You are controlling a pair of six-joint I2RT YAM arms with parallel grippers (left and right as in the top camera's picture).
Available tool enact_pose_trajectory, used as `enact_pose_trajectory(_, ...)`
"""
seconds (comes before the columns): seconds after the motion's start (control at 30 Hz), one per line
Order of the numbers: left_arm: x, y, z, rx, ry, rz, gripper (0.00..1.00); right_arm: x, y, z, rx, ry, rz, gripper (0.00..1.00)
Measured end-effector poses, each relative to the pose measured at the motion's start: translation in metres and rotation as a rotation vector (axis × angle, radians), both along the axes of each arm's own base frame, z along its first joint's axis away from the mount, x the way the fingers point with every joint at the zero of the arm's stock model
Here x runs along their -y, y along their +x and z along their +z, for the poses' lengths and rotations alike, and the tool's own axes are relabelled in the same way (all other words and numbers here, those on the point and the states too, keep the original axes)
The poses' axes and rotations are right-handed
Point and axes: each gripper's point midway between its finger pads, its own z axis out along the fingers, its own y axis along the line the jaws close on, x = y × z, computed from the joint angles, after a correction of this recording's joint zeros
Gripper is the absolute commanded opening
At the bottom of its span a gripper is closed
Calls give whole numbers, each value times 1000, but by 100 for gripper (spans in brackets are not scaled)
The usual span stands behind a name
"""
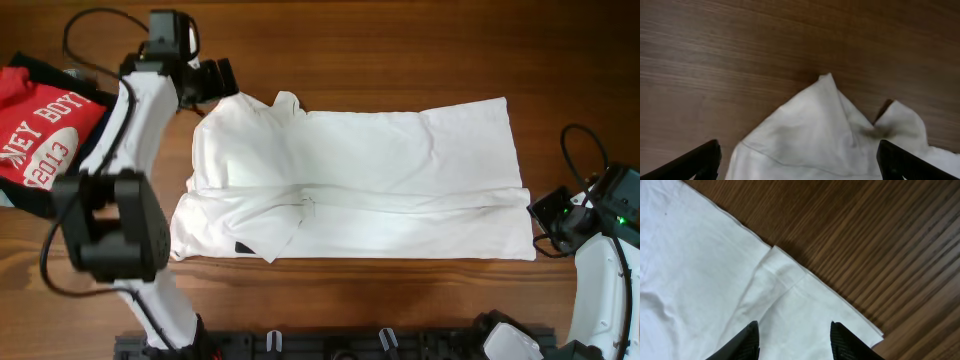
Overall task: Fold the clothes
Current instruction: 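Release and move the left gripper to the shirt's top-left corner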
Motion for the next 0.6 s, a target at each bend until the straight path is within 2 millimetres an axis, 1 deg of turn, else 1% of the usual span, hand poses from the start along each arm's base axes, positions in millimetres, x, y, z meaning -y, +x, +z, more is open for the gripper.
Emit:
enact_pose_trajectory(0.07, -7, 12, -16, 6, 17, -33, 97, 0, 0, 0, -1, 0, 0, 46)
enact_pose_trajectory(0.13, -9, 19, -33, 6, 40, -85, 96, 0, 0, 0, 0, -1, 0, 47)
enact_pose_trajectory(0.2, -7, 20, -46, -5, 51, -142, 96, 0, 0, 0, 2, -2, 0, 46)
enact_pose_trajectory(0.27, -4, 20, -52, -11, 47, -173, 95, 1, 1, 0, 2, -4, 3, 46)
enact_pose_trajectory(0.33, -2, 18, -67, -42, 40, -187, 92, 1, 1, 0, 2, -5, 6, 46)
enact_pose_trajectory(0.37, 0, 15, -75, -65, 28, -194, 89, 1, 1, 0, 2, -5, 6, 46)
enact_pose_trajectory(0.4, 2, 11, -84, -89, 15, -203, 84, 1, 1, 0, 2, -5, 6, 46)
enact_pose_trajectory(0.43, 4, 11, -84, -92, 10, -213, 79, 1, 1, 0, 2, -5, 6, 47)
enact_pose_trajectory(0.5, 9, 4, -86, -120, -8, -229, 61, 1, 0, 0, 2, -5, 6, 46)
enact_pose_trajectory(0.53, 12, 0, -86, -136, -14, -236, 61, 1, 0, 0, 2, -5, 6, 46)
enact_pose_trajectory(0.6, 18, -10, -88, -178, -20, -251, 51, 1, 1, 0, 2, -5, 6, 47)
